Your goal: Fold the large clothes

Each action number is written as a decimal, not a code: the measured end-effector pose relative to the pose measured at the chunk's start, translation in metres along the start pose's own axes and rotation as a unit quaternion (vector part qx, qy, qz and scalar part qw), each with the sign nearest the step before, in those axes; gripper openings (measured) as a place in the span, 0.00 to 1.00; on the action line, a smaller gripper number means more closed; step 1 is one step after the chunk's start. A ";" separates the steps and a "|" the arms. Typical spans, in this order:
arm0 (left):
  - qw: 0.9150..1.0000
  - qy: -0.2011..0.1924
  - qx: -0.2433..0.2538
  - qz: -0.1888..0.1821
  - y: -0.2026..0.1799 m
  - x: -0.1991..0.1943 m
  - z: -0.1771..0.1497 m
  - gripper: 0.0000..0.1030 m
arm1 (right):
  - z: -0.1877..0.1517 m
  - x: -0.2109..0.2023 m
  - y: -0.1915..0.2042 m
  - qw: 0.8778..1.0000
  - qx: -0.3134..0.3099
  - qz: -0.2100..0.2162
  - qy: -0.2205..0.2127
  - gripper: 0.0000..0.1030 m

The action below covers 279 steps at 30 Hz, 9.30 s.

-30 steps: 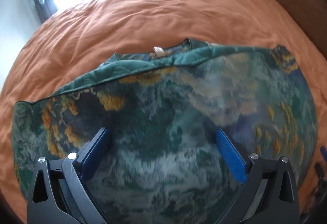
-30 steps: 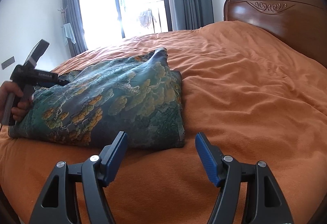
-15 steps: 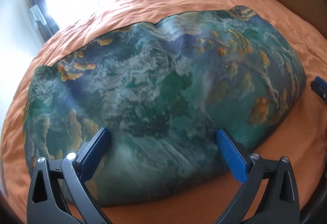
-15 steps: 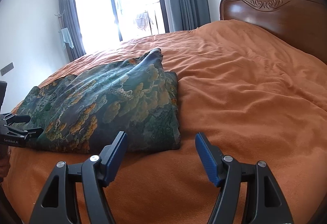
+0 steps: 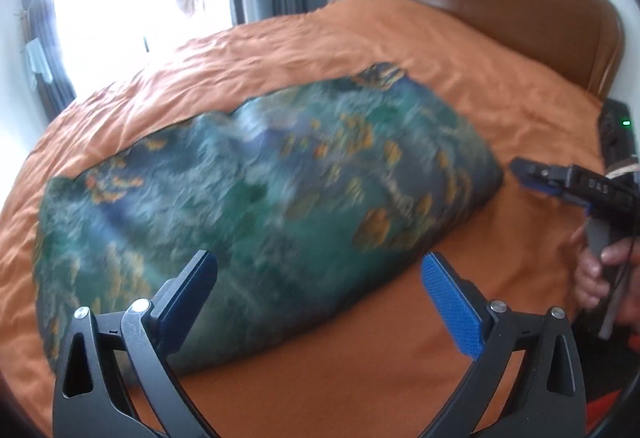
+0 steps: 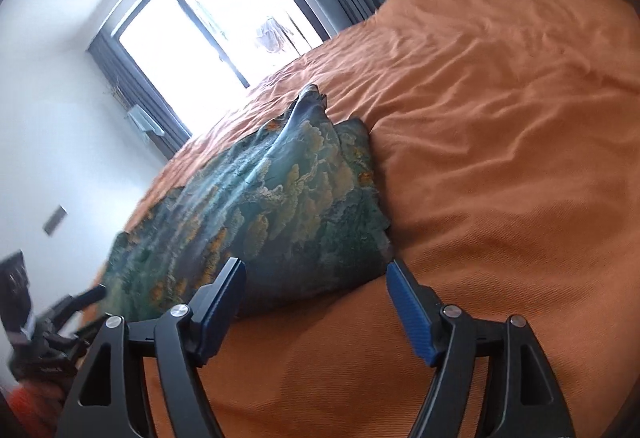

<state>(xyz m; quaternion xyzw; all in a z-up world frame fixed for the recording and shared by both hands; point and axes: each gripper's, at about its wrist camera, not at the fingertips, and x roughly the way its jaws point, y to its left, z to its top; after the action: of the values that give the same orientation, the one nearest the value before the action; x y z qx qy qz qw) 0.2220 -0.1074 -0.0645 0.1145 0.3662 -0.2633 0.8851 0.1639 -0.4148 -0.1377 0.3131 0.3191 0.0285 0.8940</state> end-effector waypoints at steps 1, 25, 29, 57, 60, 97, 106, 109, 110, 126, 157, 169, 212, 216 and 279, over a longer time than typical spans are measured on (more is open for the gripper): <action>1.000 0.001 0.005 -0.007 -0.003 0.006 0.003 0.99 | 0.005 0.008 -0.005 0.999 0.033 0.003 0.018 0.77; 0.985 0.098 -0.010 -0.141 -0.018 -0.007 0.180 0.98 | 0.022 -0.017 0.147 0.974 -0.194 -0.001 -0.120 0.27; 0.982 0.157 0.013 -0.102 -0.035 0.013 0.192 0.98 | -0.003 -0.022 0.201 0.950 -0.284 0.003 -0.129 0.27; 0.973 0.149 -0.175 -0.003 0.227 -0.039 0.053 0.31 | -0.022 0.021 0.240 0.949 -0.311 0.053 -0.010 0.48; 0.969 0.144 -0.198 -0.016 0.243 -0.037 0.031 0.32 | -0.013 0.059 0.270 0.939 -0.334 0.074 0.018 0.47; 0.951 0.080 -0.297 -0.003 0.331 -0.047 -0.057 0.75 | -0.117 0.162 0.415 0.878 -0.410 0.189 0.158 0.47; 0.941 0.094 -0.324 0.018 0.331 -0.034 -0.083 0.75 | -0.178 0.230 0.395 0.874 -0.429 0.113 0.197 0.47; 0.938 0.081 -0.337 0.019 0.329 -0.042 -0.087 0.74 | -0.175 0.231 0.393 0.871 -0.433 0.118 0.198 0.47; 0.938 0.077 -0.337 0.021 0.327 -0.046 -0.087 0.74 | -0.174 0.230 0.393 0.871 -0.434 0.118 0.195 0.47; 0.947 0.017 -0.321 0.005 0.294 -0.110 -0.091 0.74 | -0.074 0.101 0.272 0.921 -0.352 0.115 0.118 0.47; 0.900 0.144 -0.406 -0.068 0.335 0.019 -0.098 1.00 | -0.011 0.134 0.226 0.956 -0.227 0.105 0.152 0.72; 0.886 0.135 -0.421 -0.140 0.348 0.053 -0.122 1.00 | -0.018 0.280 0.193 0.925 -0.055 0.206 0.314 0.81; 0.953 -0.079 -0.148 0.251 0.172 -0.084 -0.006 1.00 | 0.031 0.096 0.219 0.953 -0.300 -0.024 -0.040 0.97; 0.941 -0.075 -0.149 0.294 0.145 -0.108 -0.001 1.00 | 0.027 0.053 0.229 0.950 -0.289 -0.062 -0.103 1.00; 0.949 -0.029 -0.176 0.261 0.055 -0.132 -0.029 1.00 | -0.053 -0.028 0.259 0.941 -0.297 -0.160 0.001 1.00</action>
<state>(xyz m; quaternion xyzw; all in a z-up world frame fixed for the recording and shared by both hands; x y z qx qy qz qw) 0.1563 0.0005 0.0091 0.0409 0.3379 0.0419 0.9394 0.1494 -0.1853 -0.0044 -0.0222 0.3431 -0.0214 0.9388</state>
